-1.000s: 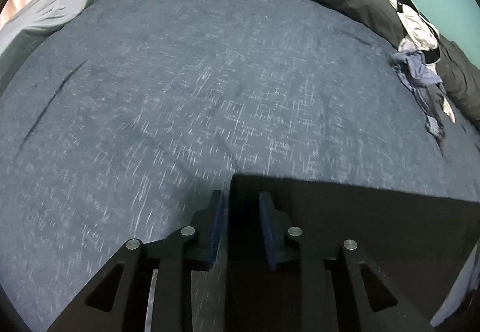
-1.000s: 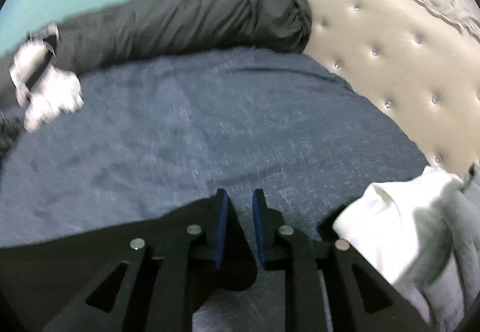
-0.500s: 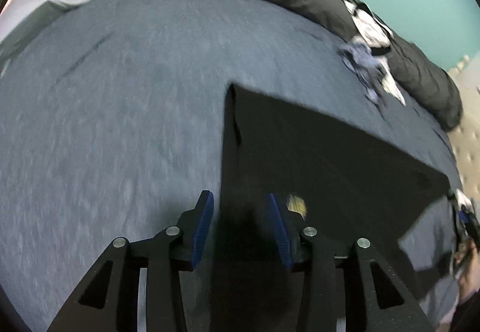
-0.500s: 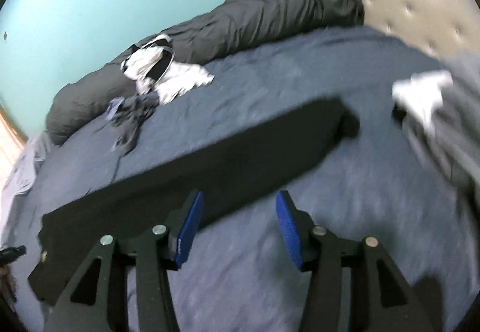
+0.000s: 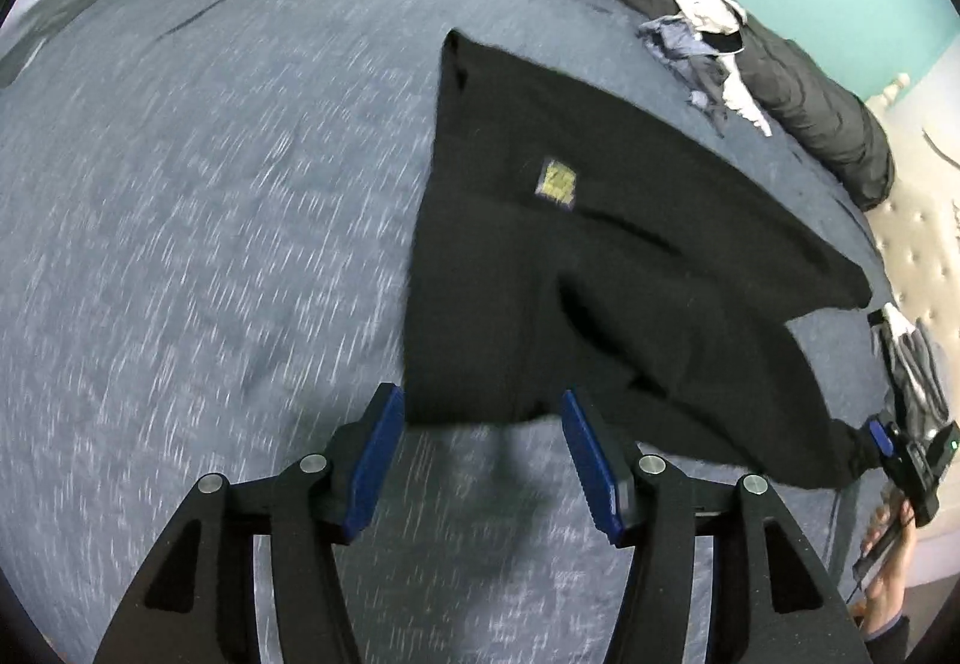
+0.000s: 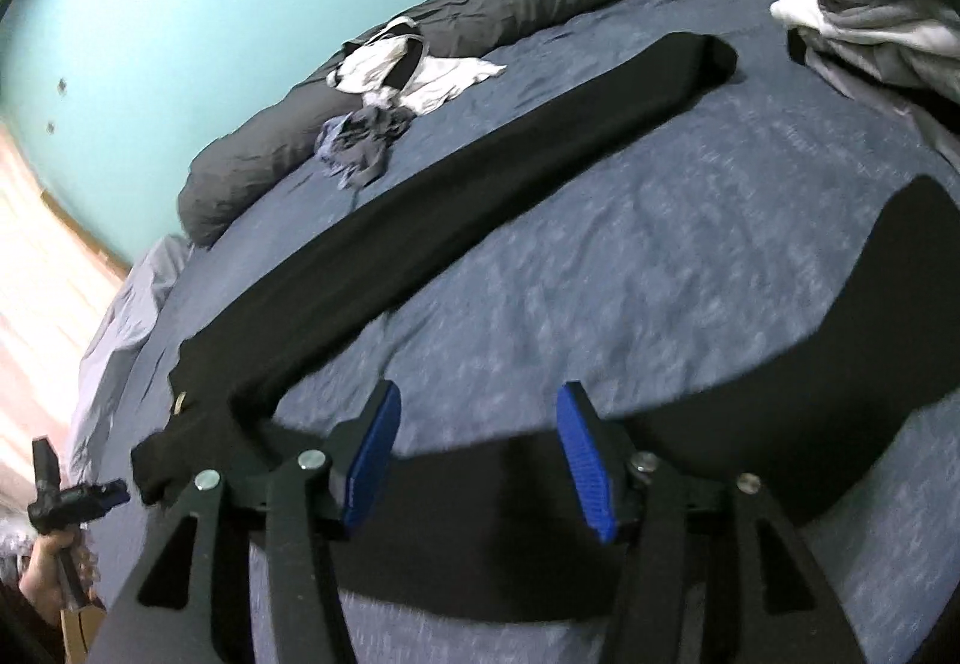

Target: Fold clothes

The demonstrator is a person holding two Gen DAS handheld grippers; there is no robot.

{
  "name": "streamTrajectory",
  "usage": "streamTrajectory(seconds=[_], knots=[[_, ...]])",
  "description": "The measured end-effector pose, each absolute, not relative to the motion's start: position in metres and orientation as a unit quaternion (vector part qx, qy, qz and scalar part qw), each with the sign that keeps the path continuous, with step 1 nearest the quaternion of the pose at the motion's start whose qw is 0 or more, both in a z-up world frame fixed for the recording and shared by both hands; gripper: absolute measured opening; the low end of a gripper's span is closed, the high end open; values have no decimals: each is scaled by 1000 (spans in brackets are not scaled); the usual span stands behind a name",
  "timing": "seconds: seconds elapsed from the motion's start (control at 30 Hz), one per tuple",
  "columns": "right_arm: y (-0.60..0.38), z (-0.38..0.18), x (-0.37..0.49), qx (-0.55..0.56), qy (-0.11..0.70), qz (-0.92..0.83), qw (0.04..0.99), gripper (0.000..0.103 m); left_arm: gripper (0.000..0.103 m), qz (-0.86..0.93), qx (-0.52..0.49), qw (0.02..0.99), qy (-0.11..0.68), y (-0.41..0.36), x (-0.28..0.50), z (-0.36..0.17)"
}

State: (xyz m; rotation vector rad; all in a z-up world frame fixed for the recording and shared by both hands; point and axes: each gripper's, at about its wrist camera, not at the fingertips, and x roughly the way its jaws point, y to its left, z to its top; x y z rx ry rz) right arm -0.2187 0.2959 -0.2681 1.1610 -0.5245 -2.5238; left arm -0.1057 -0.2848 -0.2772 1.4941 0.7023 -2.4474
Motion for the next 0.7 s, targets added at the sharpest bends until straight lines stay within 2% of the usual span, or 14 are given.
streamTrajectory(seconds=[0.23, 0.3, 0.53, 0.7], knots=[[287, -273, -208, 399, -205, -876, 175, 55, 59, -807, 530, 106, 237, -274, -103, -312], [285, -275, -208, 398, -205, -876, 178, 59, 59, -805, 534, 109, 235, -271, -104, -319], [280, -281, -212, 400, -197, -875, 187, 61, 58, -830, 492, 120, 233, -275, -120, -298], [276, -284, -215, 402, -195, -874, 193, 62, 53, -846, 471, 126, 216, -278, -138, -275]])
